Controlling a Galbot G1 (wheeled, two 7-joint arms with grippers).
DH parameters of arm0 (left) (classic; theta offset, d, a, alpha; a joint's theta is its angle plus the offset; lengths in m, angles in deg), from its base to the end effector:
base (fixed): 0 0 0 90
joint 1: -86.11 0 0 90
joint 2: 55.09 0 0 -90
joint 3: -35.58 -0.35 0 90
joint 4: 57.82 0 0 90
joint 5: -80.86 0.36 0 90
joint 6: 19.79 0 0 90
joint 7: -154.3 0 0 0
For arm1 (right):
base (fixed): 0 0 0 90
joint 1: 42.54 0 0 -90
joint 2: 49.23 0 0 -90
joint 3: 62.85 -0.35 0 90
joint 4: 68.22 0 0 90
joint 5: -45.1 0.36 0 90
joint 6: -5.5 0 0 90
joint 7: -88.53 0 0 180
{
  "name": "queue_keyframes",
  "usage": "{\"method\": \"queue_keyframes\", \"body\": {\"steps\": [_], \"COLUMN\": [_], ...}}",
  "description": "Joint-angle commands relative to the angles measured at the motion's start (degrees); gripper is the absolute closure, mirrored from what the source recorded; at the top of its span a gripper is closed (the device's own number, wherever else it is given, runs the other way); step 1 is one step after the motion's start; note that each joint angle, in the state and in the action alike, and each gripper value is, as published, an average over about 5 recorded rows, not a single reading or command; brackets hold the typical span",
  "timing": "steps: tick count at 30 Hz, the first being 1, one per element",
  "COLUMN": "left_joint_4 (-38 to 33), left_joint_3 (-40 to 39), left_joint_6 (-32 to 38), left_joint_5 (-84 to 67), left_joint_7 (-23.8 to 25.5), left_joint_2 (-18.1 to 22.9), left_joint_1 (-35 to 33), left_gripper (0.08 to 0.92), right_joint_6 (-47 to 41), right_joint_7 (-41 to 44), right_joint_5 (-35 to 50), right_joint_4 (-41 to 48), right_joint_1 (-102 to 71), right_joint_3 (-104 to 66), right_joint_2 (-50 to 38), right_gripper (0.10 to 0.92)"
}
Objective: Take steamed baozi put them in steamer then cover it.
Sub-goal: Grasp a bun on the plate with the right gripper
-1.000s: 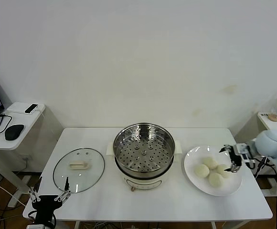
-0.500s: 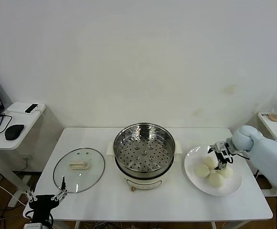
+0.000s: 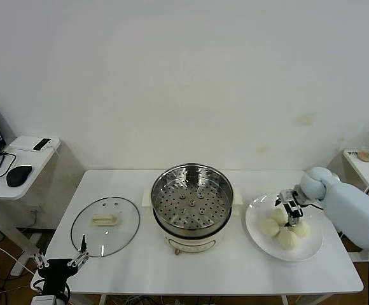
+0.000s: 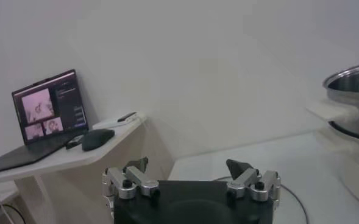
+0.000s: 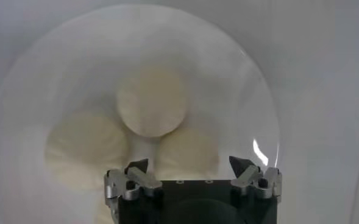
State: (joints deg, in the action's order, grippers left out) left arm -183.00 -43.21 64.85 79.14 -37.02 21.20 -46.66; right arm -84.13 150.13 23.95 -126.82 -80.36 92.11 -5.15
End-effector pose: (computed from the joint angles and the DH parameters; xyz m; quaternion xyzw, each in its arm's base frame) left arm 0.1270 0.0894 -0.2877 0.1051 -0.9797 -0.1475 0.0858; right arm 0.5331 -0.1925 -0.2492 0.4881 -0.5039 0.5933 0.3947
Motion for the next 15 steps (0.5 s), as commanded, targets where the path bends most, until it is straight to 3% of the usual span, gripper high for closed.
{"method": "queue_keyframes", "body": {"steps": [1, 15], "left_joint_4": [0.03, -0.72], "left_joint_3": [0.00, 0.00], "left_joint_6": [0.00, 0.01], "left_joint_5": [0.00, -0.02], "left_joint_7": [-0.02, -0.16], "left_joint_2": [0.02, 0.03], "left_joint_1": [0.01, -0.23], "left_gripper": [0.177, 0.177], "right_joint_6": [0.13, -0.36], "right_joint_7": [0.06, 0.09], "right_joint_5": [-0.82, 0.35], "right_joint_4": [0.83, 0.24], "right_joint_1": [0.48, 0.31], "right_joint_3": [0.49, -0.06], "right_joint_2": [0.64, 0.39], "right_gripper": [0.287, 0.459]}}
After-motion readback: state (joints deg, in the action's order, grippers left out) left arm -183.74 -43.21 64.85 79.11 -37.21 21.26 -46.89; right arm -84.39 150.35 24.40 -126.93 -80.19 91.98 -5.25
